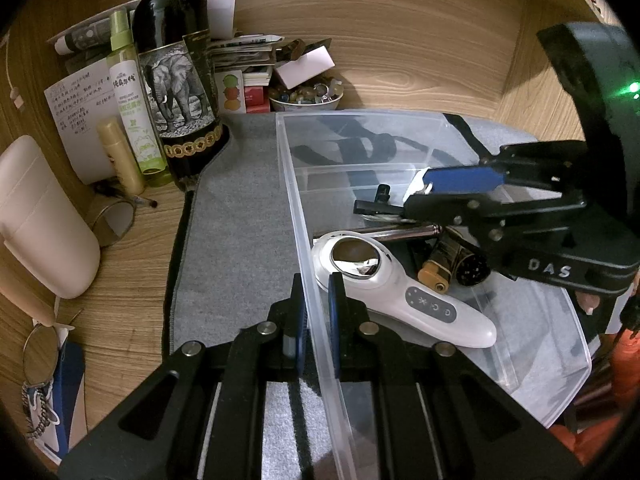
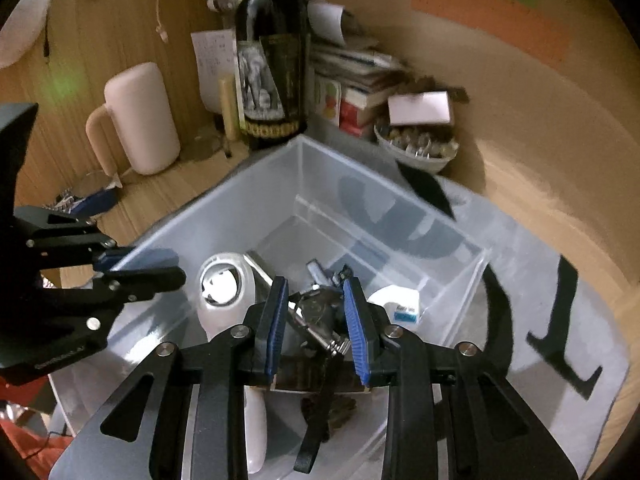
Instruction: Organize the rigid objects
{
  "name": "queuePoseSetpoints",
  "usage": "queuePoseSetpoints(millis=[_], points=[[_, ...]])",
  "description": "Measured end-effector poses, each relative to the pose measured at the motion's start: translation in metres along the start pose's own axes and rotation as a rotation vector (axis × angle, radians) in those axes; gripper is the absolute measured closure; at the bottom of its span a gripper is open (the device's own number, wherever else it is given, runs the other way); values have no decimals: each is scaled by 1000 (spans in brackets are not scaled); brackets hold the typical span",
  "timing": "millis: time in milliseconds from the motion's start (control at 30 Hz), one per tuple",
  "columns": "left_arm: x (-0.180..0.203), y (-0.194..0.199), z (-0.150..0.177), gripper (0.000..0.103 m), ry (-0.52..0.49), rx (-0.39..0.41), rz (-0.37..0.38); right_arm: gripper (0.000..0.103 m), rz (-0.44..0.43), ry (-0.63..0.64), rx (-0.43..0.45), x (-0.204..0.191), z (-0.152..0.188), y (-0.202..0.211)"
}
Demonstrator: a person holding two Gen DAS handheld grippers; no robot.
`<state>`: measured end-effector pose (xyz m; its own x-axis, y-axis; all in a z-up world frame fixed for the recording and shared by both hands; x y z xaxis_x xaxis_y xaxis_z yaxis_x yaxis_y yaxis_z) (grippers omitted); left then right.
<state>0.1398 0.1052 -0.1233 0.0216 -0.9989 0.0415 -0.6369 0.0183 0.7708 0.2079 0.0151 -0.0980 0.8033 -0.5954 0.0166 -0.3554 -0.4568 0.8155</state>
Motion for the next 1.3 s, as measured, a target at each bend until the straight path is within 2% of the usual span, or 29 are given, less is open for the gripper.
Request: queuePoseSetpoints(millis=[100, 200, 333, 400, 533, 567, 667, 700, 733, 800, 933, 1033, 1100, 1200, 1300], points=[[0, 1, 0, 95, -4, -1, -2, 77, -5, -8, -27, 1, 3, -6], [1, 1, 0, 95, -9, -3, -4, 67, -18, -23, -43, 2, 5, -7], [0, 1, -1, 95, -10, -10, 0, 50, -5, -20, -10, 1, 5, 4], [1, 4, -1, 94, -11, -6, 2, 45, 0, -26, 17, 2, 6, 14], [2, 14, -3, 91, -23, 20, -26, 43, 17, -45, 63, 5, 11, 36], [1, 18, -4, 89, -20, 28, -31, 43, 24, -51, 72, 6, 12, 41], [-2, 29, -8, 72, -11, 56, -44, 43, 47, -69, 106, 11, 17, 57], [-2, 34, -9, 68, -10, 71, -50, 39, 54, -78, 119, 13, 18, 63], [-1, 39, -10, 67, -12, 82, -53, 31, 65, -88, 135, 14, 20, 70], [2, 48, -12, 63, -20, 106, -55, 25, 97, -108, 177, 18, 23, 83], [12, 68, -15, 50, -33, 162, -45, 22, 138, -139, 246, 24, 29, 112], [22, 86, -17, 35, -27, 223, -22, 16, 173, -164, 304, 28, 35, 133], [28, 97, -17, 21, -13, 264, -4, 11, 197, -181, 340, 29, 41, 147], [35, 113, -15, 11, 0, 320, 17, 2, 230, -199, 385, 28, 50, 164], [45, 126, -11, 5, -1, 378, 23, 0, 257, -203, 422, 24, 61, 178]])
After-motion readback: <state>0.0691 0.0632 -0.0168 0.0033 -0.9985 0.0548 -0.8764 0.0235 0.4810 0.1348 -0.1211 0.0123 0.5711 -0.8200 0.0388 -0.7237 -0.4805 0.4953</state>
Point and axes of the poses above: each gripper's, at about its wrist camera, not at the fingertips, and y roughly against the way its jaws point, x to its right, z to its underside, the point moved 3 cm from there along -y, roughly the way its jaws point, and after that the axes turned 1 degree about -x, right-handed, at the moved point
